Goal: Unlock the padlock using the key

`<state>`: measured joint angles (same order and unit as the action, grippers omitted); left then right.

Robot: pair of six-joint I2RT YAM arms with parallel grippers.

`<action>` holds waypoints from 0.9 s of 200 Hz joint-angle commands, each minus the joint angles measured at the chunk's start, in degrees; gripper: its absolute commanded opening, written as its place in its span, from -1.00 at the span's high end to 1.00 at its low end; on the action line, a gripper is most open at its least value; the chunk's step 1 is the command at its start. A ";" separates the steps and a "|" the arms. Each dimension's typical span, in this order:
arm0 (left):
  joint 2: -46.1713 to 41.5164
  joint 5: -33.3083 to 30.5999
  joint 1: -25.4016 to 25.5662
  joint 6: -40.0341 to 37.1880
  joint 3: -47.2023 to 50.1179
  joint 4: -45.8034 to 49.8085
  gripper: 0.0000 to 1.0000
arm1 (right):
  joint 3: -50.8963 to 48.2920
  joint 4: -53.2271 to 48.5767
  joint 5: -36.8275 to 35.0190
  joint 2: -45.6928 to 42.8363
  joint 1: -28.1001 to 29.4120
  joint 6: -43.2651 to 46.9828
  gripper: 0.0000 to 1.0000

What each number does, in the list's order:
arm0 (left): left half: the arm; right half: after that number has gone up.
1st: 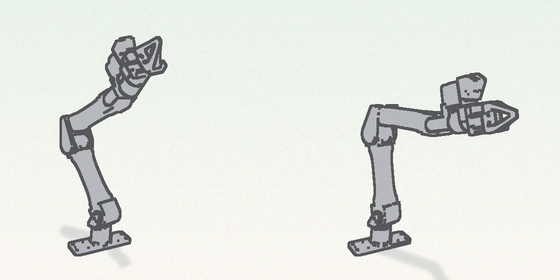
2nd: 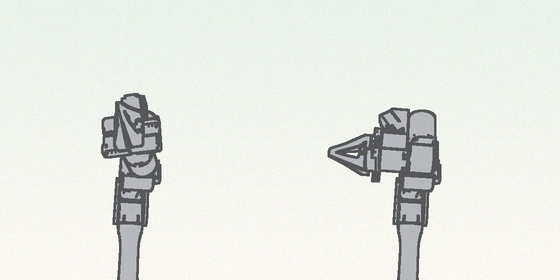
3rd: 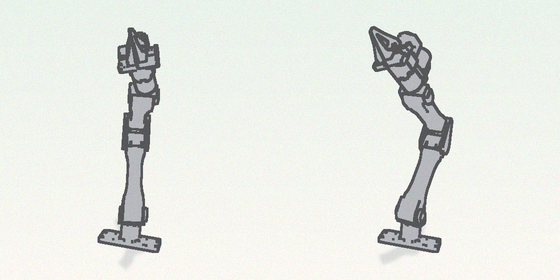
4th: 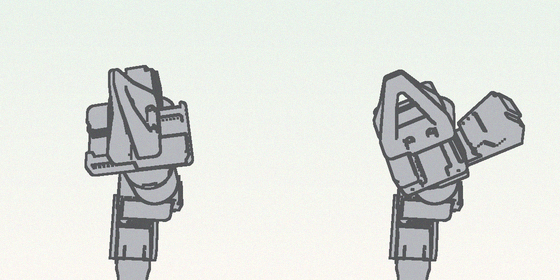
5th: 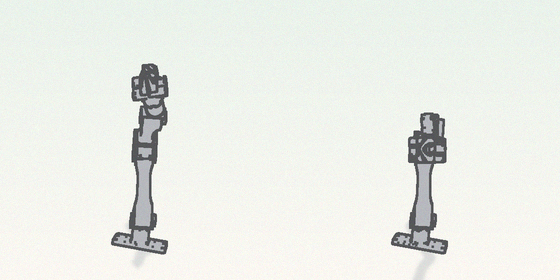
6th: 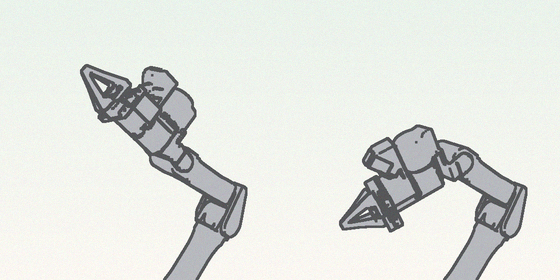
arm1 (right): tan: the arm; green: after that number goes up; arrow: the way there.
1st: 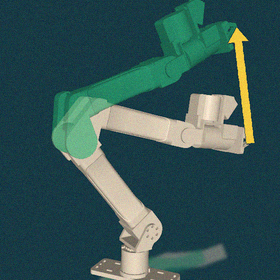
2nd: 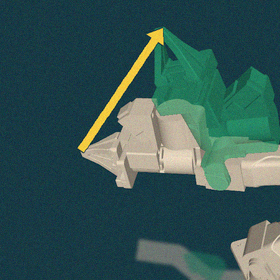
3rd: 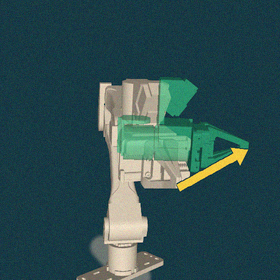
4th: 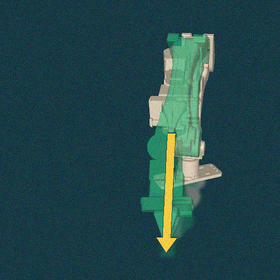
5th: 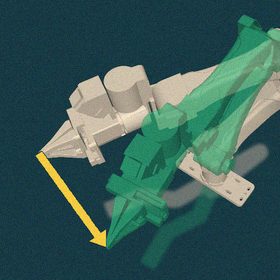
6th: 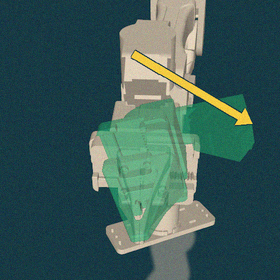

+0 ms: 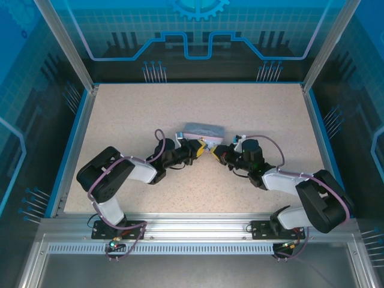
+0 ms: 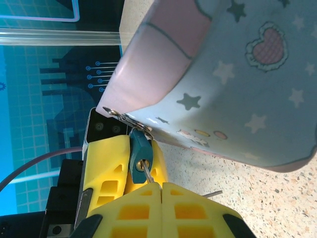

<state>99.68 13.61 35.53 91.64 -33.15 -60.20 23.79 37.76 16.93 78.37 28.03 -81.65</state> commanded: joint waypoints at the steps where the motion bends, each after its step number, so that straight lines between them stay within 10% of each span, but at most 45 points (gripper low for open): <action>1: -3.18 2.31 0.59 1.62 -0.25 -6.33 1.00 | -0.86 -3.34 -1.37 -0.39 -1.08 0.85 1.00; 180: -2.38 2.92 0.59 0.85 0.11 -5.89 1.00 | 1.86 0.18 2.19 0.19 -1.58 -3.94 1.00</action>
<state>99.46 14.04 35.53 91.64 -32.84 -60.34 23.99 37.93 18.46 78.32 26.57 -85.14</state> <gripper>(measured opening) 0.120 0.049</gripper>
